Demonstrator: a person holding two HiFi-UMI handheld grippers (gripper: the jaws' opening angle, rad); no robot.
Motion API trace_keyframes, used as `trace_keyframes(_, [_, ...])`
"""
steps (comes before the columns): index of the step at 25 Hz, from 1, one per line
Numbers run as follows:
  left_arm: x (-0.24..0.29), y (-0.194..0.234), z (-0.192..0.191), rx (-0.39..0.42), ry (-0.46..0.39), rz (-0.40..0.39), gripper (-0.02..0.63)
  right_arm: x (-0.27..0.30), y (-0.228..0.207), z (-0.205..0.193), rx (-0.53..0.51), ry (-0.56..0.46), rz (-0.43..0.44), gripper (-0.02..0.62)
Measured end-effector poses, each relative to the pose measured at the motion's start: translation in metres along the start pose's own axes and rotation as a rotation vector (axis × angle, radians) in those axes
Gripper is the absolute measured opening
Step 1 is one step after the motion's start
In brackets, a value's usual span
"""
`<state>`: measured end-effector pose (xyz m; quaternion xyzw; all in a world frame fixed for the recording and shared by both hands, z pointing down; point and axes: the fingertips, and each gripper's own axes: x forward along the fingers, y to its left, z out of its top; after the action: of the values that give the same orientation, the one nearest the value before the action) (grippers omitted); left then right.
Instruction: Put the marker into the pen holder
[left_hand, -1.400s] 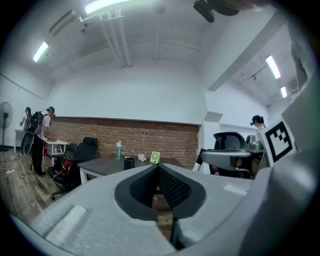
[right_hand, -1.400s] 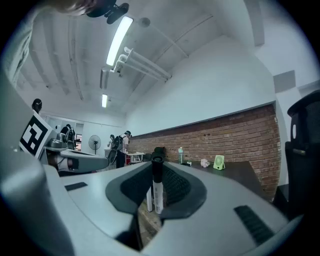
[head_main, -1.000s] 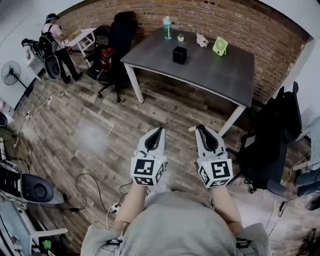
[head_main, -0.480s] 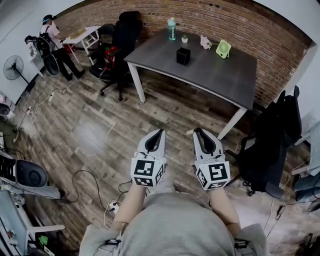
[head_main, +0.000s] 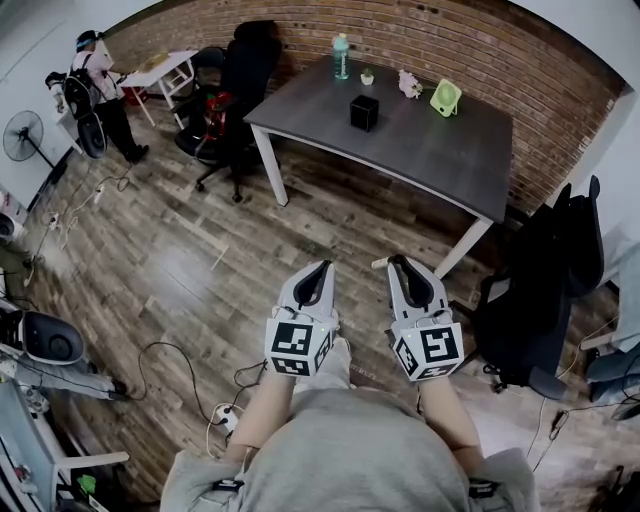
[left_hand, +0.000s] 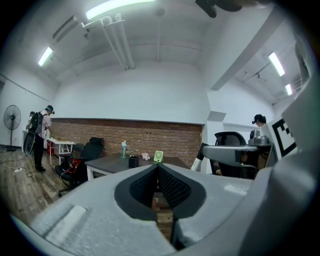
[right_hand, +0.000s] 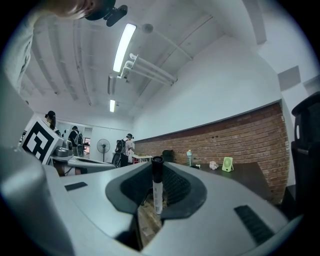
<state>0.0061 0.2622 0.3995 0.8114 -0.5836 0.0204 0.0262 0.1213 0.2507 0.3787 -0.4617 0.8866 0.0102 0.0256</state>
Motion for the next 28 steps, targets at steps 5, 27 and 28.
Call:
trace_keyframes(5, [0.017,0.012,-0.001,-0.006,-0.001,0.006,0.018,0.018,-0.010,0.001,-0.001,-0.010,-0.009,0.064])
trace_keyframes(27, [0.175,0.141,0.017,-0.010,0.009,-0.043,0.018,0.213,-0.069,0.007,-0.009,-0.012,-0.070,0.064])
trace_keyframes(28, [0.183,0.148,0.018,-0.012,0.011,-0.046,0.018,0.222,-0.072,0.008,-0.007,-0.014,-0.078,0.064])
